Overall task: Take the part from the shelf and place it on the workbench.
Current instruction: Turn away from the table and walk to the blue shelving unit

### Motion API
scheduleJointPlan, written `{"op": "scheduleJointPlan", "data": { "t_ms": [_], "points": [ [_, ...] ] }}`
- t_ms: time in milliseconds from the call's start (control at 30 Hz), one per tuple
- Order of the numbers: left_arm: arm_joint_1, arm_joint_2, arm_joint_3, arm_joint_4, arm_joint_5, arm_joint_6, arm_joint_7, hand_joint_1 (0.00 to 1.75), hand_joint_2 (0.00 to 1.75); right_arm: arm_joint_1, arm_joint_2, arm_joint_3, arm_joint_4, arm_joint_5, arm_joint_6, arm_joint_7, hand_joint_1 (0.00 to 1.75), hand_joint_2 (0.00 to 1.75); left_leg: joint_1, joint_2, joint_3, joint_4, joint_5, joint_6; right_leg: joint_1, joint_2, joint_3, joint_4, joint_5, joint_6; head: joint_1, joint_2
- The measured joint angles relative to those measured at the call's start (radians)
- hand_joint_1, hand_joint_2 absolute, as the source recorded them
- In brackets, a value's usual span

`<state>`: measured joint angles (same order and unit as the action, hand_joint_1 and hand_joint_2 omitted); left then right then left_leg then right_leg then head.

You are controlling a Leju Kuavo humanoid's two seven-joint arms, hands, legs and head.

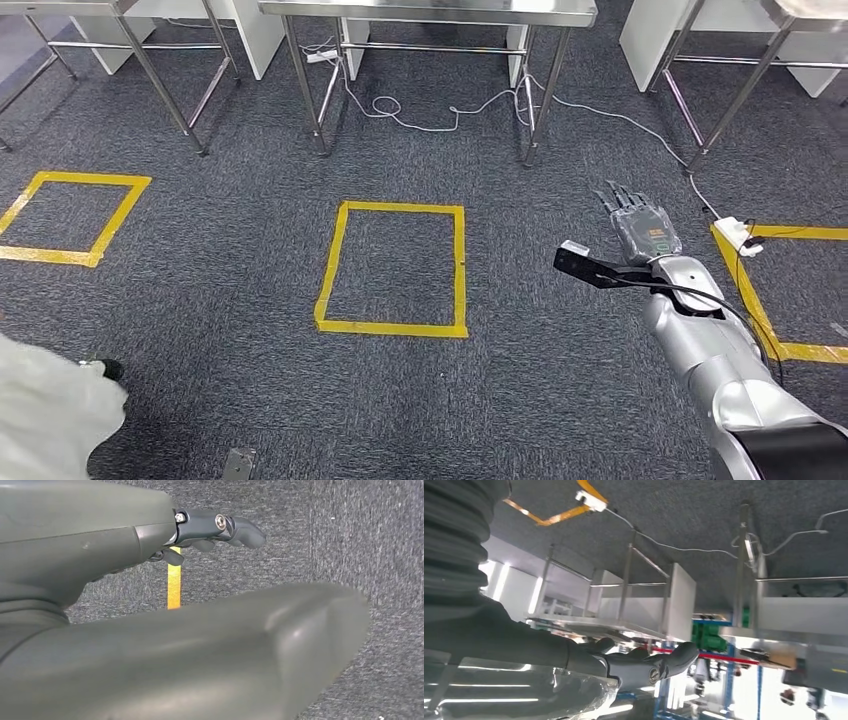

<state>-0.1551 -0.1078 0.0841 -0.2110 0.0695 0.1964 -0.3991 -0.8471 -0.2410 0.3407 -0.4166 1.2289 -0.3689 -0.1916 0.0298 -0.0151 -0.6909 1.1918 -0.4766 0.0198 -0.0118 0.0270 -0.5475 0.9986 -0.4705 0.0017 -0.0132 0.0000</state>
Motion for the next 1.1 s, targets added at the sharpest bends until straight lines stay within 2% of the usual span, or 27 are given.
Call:
{"op": "scheduleJointPlan", "data": {
  "t_ms": [33,67,100,133,200,267,333,367,400,433,467,533,567,600,667,700,767,833,867,900,933,967,1000,1067,1100],
  "points": [
    [0.0,0.002,0.0,0.0,-0.001,0.0,0.001,0.0,0.0,0.001,0.001,-0.003,0.0,-0.001,-0.001,0.001,0.0,1.75,-0.001,-0.021,0.047,-0.065,0.015,0.011,0.003,0.007,-0.003,0.0,0.002,0.003,0.001,0.0],
    [0.0,0.002,0.0,0.0,-0.001,0.001,0.002,0.0,0.0,0.001,0.001,-0.007,0.0,-0.001,-0.002,0.001,0.0,1.75,-0.002,-0.039,0.081,-0.115,0.025,0.018,0.004,0.013,-0.005,0.001,0.004,0.007,0.003,0.0],
    [0.001,0.003,0.0,0.0,-0.001,0.002,0.003,0.0,0.0,0.001,0.002,-0.01,0.001,-0.001,-0.003,0.001,0.0,1.75,-0.005,-0.052,0.1,-0.145,0.027,0.023,0.003,0.02,-0.008,0.001,0.008,0.013,0.004,0.0],
    [0.001,0.004,0.0,0.0,-0.001,0.002,0.004,0.0,0.0,0.002,0.002,-0.012,0.001,-0.001,-0.003,0.001,0.0,1.75,-0.007,-0.052,0.106,-0.155,0.025,0.023,0.001,0.029,-0.012,0.0,0.012,0.02,0.004,0.0],
    [0.0,0.001,0.0,0.0,-0.002,0.003,0.007,0.0,0.0,0.007,-0.003,-0.016,0.001,0.001,-0.003,0.0,0.0,1.75,-0.009,-0.029,0.11,-0.177,0.03,0.024,0.0,0.035,-0.022,0.0,0.017,0.032,0.003,0.0],
    [-0.002,-0.002,0.0,0.0,-0.002,0.004,0.008,0.0,0.0,0.01,-0.008,-0.018,0.001,0.002,-0.002,-0.001,0.0,1.75,-0.007,-0.005,0.114,-0.197,0.037,0.029,0.001,0.013,-0.056,0.047,-0.007,0.034,0.006,0.0],
    [0.0,-0.002,0.0,0.0,-0.002,0.004,0.009,0.0,0.0,0.015,-0.011,-0.02,0.004,0.001,0.002,-0.001,0.0,1.75,-0.007,0.016,0.111,-0.2,0.041,0.033,-0.005,-0.01,-0.12,0.17,-0.057,0.033,0.01,0.0],
    [0.001,-0.002,0.0,0.0,-0.002,0.004,0.009,0.0,0.0,0.021,-0.011,-0.02,0.006,0.0,0.005,-0.001,0.0,1.75,-0.007,0.027,0.109,-0.2,0.041,0.033,-0.008,-0.013,-0.152,0.235,-0.077,0.037,0.011,0.0],
    [0.002,-0.003,0.0,0.0,-0.002,0.004,0.01,0.0,0.0,0.028,-0.011,-0.021,0.008,-0.001,0.007,0.0,0.0,1.75,-0.007,0.038,0.108,-0.2,0.041,0.033,-0.012,-0.014,-0.172,0.276,-0.086,0.044,0.012,0.0],
    [0.002,-0.004,0.0,0.0,-0.002,0.004,0.01,0.0,0.0,0.034,-0.011,-0.021,0.01,-0.002,0.009,0.0,0.0,1.75,-0.006,0.048,0.107,-0.2,0.042,0.032,-0.016,-0.017,-0.173,0.28,-0.079,0.053,0.012,0.0],
    [0.002,-0.005,0.0,0.0,-0.002,0.004,0.011,0.0,0.0,0.038,-0.012,-0.022,0.012,-0.003,0.01,0.001,0.0,1.75,-0.006,0.059,0.107,-0.199,0.041,0.031,-0.019,-0.024,-0.151,0.238,-0.057,0.065,0.012,0.0],
    [0.002,-0.006,0.0,0.0,-0.002,0.004,0.012,0.0,0.0,0.04,-0.012,-0.025,0.014,-0.004,0.009,0.002,0.0,1.75,-0.007,0.08,0.107,-0.197,0.04,0.023,-0.021,-0.057,-0.074,0.093,-0.003,0.085,0.014,0.0],
    [0.002,-0.007,0.0,0.0,-0.002,0.005,0.012,0.0,0.0,0.04,-0.012,-0.028,0.014,-0.005,0.007,0.002,0.0,1.75,-0.01,0.09,0.106,-0.195,0.039,0.017,-0.018,-0.07,-0.045,0.035,0.016,0.084,0.014,0.0],
    [0.002,-0.007,0.0,0.0,-0.003,0.005,0.012,0.0,0.0,0.04,-0.012,-0.031,0.015,-0.006,0.006,0.003,0.0,1.75,-0.013,0.098,0.105,-0.193,0.039,0.011,-0.014,-0.076,-0.031,0.004,0.024,0.078,0.014,0.0],
    [0.002,-0.007,0.0,0.0,-0.004,0.006,0.012,0.0,0.0,0.046,-0.013,-0.036,0.017,-0.005,0.004,0.006,0.0,1.75,-0.017,0.115,0.105,-0.192,0.041,0.001,-0.009,-0.059,-0.034,-0.002,0.029,0.057,0.012,0.0],
    [0.001,-0.007,0.0,0.0,-0.005,0.006,0.012,0.0,0.0,0.048,-0.014,-0.037,0.018,-0.004,0.003,0.008,0.0,1.75,-0.015,0.113,0.104,-0.19,0.037,-0.004,-0.013,-0.05,-0.037,-0.001,0.031,0.048,0.011,0.0],
    [0.0,-0.007,0.0,0.0,-0.006,0.005,0.012,0.0,0.0,0.05,-0.016,-0.038,0.018,-0.003,0.003,0.012,0.0,1.75,-0.009,0.078,0.087,-0.148,0.002,-0.013,-0.019,-0.032,-0.04,-0.002,0.037,0.029,0.007,0.0],
    [0.003,-0.007,0.0,0.0,-0.007,0.004,0.012,0.0,0.0,0.05,-0.015,-0.038,0.019,-0.002,0.002,0.014,0.0,1.75,-0.007,0.031,0.036,-0.028,-0.07,-0.014,-0.017,-0.016,-0.044,-0.002,0.042,0.013,0.003,0.0],
    [0.005,-0.007,0.0,0.0,-0.008,0.003,0.013,0.0,0.0,0.052,-0.014,-0.038,0.02,-0.002,0.002,0.015,0.0,1.75,-0.008,0.021,0.006,0.042,-0.101,-0.013,-0.013,-0.006,-0.046,-0.002,0.044,0.007,0.003,0.0],
    [0.007,-0.007,0.0,0.0,-0.009,0.003,0.013,0.0,0.0,0.055,-0.013,-0.039,0.021,-0.002,0.002,0.015,0.0,1.75,-0.008,0.017,-0.016,0.092,-0.117,-0.011,-0.01,0.005,-0.048,-0.002,0.046,0.004,0.003,0.0],
    [0.008,-0.007,0.0,0.0,-0.01,0.003,0.013,0.0,0.0,0.058,-0.013,-0.039,0.022,-0.002,0.002,0.015,0.0,1.75,-0.009,0.015,-0.022,0.108,-0.114,-0.007,-0.006,0.017,-0.05,-0.001,0.047,0.003,0.003,0.0],
    [0.008,-0.007,0.0,0.0,-0.011,0.002,0.014,0.0,0.0,0.06,-0.012,-0.041,0.023,-0.003,0.002,0.015,0.0,1.75,-0.009,0.011,-0.007,0.08,-0.091,-0.002,-0.004,0.03,-0.05,-0.001,0.049,0.001,0.003,0.0],
    [0.008,-0.007,0.0,0.0,-0.013,0.002,0.014,0.0,0.0,0.061,-0.013,-0.043,0.023,-0.003,0.002,0.015,0.0,1.75,-0.009,0.003,0.023,0.023,-0.058,0.004,-0.002,0.042,-0.05,0.0,0.049,0.001,0.003,0.0],
    [0.008,-0.005,0.0,0.0,-0.015,0.004,0.016,0.0,0.0,0.06,-0.013,-0.047,0.024,-0.004,0.002,0.015,0.0,1.75,-0.008,-0.042,0.091,-0.107,-0.008,0.019,0.002,0.065,-0.053,0.003,0.052,0.004,0.005,0.0],
    [0.009,-0.004,0.0,0.0,-0.016,0.005,0.017,0.0,0.0,0.058,-0.014,-0.048,0.024,-0.003,0.003,0.015,0.0,1.75,-0.009,-0.057,0.11,-0.145,0.001,0.023,0.002,0.075,-0.057,0.004,0.055,0.008,0.005,0.0]
  ]
}}
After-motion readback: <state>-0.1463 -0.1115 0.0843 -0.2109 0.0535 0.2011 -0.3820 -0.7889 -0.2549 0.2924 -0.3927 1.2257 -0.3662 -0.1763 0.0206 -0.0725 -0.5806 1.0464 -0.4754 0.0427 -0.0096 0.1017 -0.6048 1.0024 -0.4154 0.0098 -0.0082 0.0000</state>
